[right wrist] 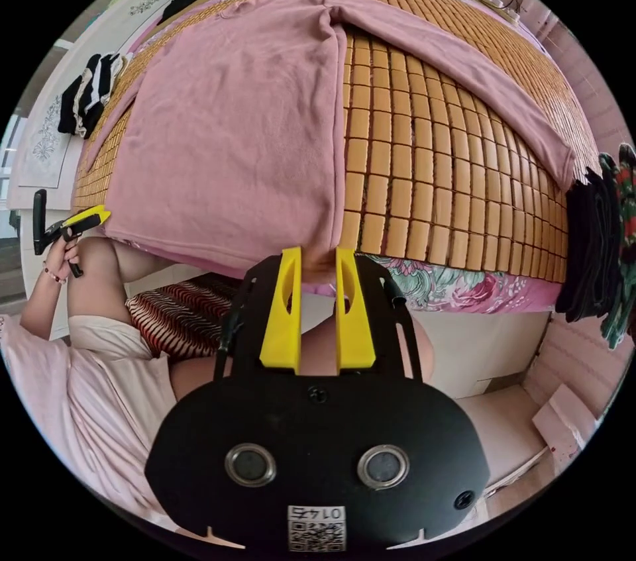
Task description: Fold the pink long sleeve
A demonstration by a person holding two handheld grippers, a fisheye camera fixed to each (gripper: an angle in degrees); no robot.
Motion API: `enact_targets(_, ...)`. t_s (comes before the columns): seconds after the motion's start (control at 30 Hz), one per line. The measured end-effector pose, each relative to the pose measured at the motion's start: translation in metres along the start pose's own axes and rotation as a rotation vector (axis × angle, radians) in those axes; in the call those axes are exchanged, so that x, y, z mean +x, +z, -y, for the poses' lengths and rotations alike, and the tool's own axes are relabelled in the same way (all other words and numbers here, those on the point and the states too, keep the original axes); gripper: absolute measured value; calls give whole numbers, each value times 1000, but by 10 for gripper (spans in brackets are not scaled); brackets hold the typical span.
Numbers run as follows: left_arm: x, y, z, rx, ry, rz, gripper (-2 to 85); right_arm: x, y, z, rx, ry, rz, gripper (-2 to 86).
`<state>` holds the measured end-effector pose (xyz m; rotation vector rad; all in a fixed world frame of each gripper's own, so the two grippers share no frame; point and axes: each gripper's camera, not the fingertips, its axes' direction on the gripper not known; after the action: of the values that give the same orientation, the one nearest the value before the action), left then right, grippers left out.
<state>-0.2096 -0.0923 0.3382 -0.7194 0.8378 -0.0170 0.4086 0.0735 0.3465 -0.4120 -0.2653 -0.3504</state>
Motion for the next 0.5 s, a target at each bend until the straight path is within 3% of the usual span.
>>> enact_targets(0.07,7,-8,-3,-25,79,59,24,-14,-5,0,-21,-39,7,57)
enact_targets(0.17,1,-33,-14,-28,66,63,7,-34,-17,-4,-14,-64,-37,41)
enact_targets(0.3,-1,-41,-29,-56,78,131,11,-62,7,4,-124,-51,20,50)
enact_targets(0.5,-5,-79,-61,11,43,71,48,-112,-12,-4,-151,-97,-166,62)
